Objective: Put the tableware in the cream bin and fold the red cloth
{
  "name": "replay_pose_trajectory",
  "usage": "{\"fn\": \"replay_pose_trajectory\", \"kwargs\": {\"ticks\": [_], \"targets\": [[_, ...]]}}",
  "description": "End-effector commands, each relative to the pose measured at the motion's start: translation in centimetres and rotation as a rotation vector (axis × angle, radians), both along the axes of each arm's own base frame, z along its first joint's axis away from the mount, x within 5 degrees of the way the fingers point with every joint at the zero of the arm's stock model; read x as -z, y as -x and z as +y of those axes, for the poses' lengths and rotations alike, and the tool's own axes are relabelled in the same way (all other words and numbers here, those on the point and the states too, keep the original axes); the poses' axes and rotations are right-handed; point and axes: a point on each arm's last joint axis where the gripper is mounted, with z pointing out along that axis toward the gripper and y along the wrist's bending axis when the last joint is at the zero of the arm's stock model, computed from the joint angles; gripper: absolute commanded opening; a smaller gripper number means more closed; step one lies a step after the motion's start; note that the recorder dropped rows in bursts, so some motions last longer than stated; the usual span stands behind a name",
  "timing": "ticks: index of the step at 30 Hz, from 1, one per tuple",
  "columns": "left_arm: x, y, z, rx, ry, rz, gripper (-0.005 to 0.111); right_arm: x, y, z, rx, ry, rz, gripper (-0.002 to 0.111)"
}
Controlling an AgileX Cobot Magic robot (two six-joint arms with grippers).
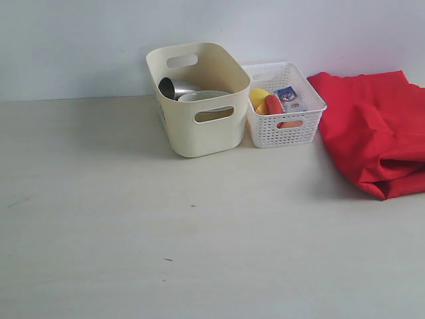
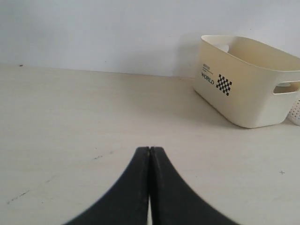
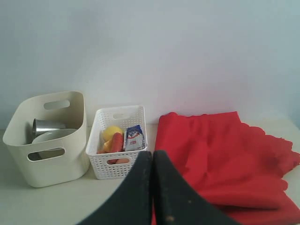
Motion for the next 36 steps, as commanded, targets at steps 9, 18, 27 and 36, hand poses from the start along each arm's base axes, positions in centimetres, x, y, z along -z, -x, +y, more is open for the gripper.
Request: {"fn": "replay_pose_trajectory", "kwargs": {"ticks": [9, 18, 27, 36], "targets": [[0.82, 0.18, 0.10, -0.010, -0.009, 0.079, 0.000, 0.02, 0.05, 0.01, -0.001, -0.001, -0.007, 0.000], [0.93, 0.21, 0.10, -0.010, -0.010, 0.092, 0.000, 0.02, 0.05, 0.01, -0.001, -0.001, -0.007, 0.000], [0.93, 0.21, 0.10, -0.010, -0.010, 0.092, 0.000, 0.02, 0.05, 0.01, -0.001, -0.001, -0.007, 0.000], [0.93, 0.21, 0.10, -0.009, -0.013, 0.091, 0.000, 0.02, 0.05, 0.01, -0.001, -0.001, -0.007, 0.000]]}}
